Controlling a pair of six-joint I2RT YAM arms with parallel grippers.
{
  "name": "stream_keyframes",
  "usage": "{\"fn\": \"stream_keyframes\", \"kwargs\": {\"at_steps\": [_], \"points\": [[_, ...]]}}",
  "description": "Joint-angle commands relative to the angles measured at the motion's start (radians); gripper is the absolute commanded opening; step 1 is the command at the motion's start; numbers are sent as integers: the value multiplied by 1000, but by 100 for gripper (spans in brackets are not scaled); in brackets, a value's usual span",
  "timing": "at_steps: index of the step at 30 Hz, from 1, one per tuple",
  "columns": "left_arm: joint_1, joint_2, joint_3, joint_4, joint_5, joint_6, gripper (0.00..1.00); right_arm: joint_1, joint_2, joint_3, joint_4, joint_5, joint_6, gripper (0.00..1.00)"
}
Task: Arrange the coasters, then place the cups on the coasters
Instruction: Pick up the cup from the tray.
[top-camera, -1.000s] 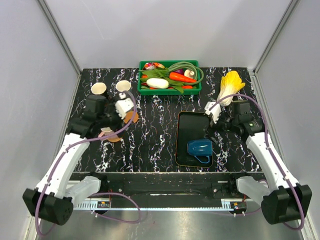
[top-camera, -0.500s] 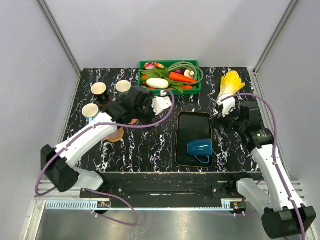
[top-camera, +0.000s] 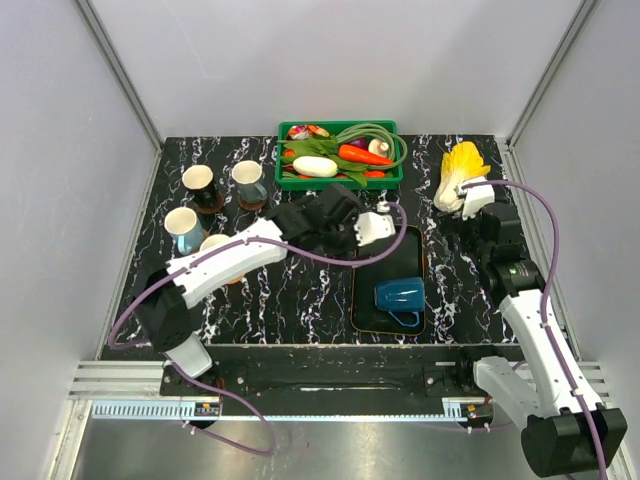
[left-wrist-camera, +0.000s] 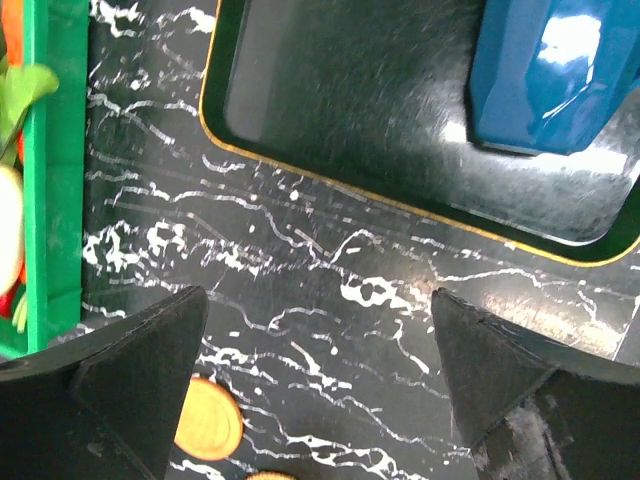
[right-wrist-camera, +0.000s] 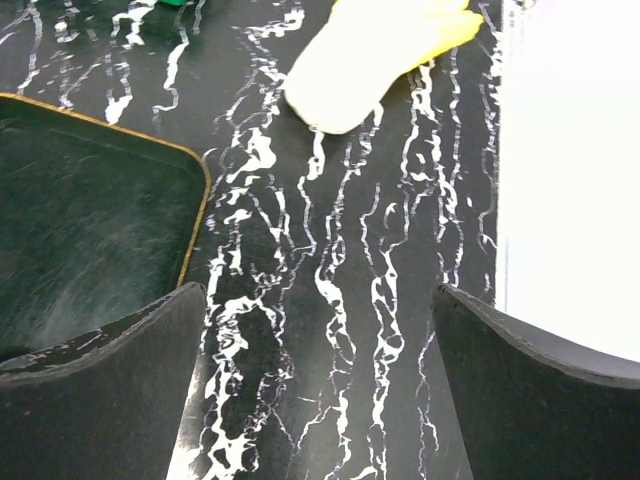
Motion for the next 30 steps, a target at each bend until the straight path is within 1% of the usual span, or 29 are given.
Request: {"fn": "stream_keyframes", "kwargs": {"at_steps": [1, 9, 12, 19, 23, 27, 28, 30], "points": [[-49, 71, 94, 37, -9, -1, 99, -24, -9, -6, 91, 109, 28, 100], [-135, 200, 203, 11, 43, -10, 99, -57, -8, -14, 97, 125, 30, 100], [-154, 241, 247, -11, 92, -19, 99, -64, -12, -18, 100, 134, 30, 100], [-187, 318, 272, -8, 209, -53, 99, -100, 6, -17, 110, 209, 33, 100], [-210, 373, 295, -8, 233, -71, 99, -120, 20, -17, 119, 264, 32, 100], [-227, 427, 320, -8, 229, -75, 99, -120, 7, -20, 123, 270, 30, 100], [-227, 439, 326, -8, 226, -76, 99, -151, 1, -20, 123, 269, 30, 100], [-227, 460, 339, -8, 221, -81, 99, -158, -5, -23, 126, 266, 28, 100]]}}
